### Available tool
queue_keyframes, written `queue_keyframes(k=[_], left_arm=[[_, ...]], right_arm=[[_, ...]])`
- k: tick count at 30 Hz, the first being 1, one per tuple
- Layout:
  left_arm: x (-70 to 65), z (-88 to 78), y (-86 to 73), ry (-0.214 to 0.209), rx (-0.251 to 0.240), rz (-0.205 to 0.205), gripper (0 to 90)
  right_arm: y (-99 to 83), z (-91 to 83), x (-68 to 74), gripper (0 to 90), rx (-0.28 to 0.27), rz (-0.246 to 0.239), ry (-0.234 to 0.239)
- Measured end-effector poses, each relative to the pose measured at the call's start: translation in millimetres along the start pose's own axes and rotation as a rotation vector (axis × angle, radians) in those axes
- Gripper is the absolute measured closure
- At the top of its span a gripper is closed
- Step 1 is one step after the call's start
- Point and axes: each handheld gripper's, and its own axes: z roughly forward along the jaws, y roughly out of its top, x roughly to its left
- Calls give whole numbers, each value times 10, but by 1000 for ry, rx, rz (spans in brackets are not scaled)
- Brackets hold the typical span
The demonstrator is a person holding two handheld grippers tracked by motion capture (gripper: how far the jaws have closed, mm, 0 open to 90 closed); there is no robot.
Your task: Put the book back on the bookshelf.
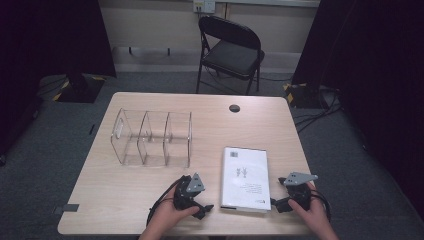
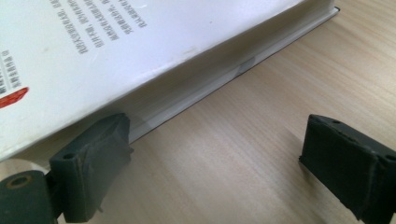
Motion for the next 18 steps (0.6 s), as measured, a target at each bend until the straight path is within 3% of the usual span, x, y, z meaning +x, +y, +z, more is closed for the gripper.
queue_keyframes(k=[8, 12, 14, 18], left_arm=[[0, 6, 7, 3, 10, 0, 28], [0, 6, 7, 3, 10, 0, 28], [-1, 5, 7, 4, 10, -1, 28], [-7, 22, 15, 4, 5, -9, 18]], right_arm=[[-38, -41, 54, 71, -2, -39, 45], [-52, -72, 104, 90, 6, -35, 44], [-54, -91, 121, 142, 1, -44, 51], [-83, -109, 148, 142, -9, -47, 60]])
